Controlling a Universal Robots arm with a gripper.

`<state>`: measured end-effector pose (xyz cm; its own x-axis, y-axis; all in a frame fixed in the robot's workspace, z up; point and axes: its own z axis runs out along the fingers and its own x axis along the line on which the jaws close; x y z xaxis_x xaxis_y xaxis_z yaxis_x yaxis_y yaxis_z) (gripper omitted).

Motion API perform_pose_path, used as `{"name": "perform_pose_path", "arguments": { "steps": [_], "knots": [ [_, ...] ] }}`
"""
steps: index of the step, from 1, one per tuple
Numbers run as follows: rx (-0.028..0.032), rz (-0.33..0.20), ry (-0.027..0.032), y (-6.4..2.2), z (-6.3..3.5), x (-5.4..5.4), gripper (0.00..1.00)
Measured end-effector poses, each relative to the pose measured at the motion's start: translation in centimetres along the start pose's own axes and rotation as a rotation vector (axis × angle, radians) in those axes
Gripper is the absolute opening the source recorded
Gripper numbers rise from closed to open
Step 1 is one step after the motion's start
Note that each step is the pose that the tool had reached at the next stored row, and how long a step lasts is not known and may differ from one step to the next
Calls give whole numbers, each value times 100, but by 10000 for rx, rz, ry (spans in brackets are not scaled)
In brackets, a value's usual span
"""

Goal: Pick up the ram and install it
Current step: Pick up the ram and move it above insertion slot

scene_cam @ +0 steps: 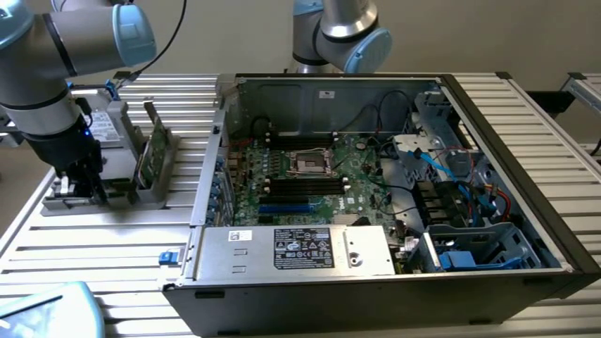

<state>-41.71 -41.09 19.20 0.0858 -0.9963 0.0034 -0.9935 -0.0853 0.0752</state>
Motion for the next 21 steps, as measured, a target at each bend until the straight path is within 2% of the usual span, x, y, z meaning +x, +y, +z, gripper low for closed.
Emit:
{"name": "perform_pose_path", "arguments": {
  "steps": [4,12,21],
  "knots": [
    [2,6,-23,-3,0,3,14],
    [14,5,-160,-20,-21,24,14],
    [17,13,-205,-23,-79,27,14]
  ]
}}
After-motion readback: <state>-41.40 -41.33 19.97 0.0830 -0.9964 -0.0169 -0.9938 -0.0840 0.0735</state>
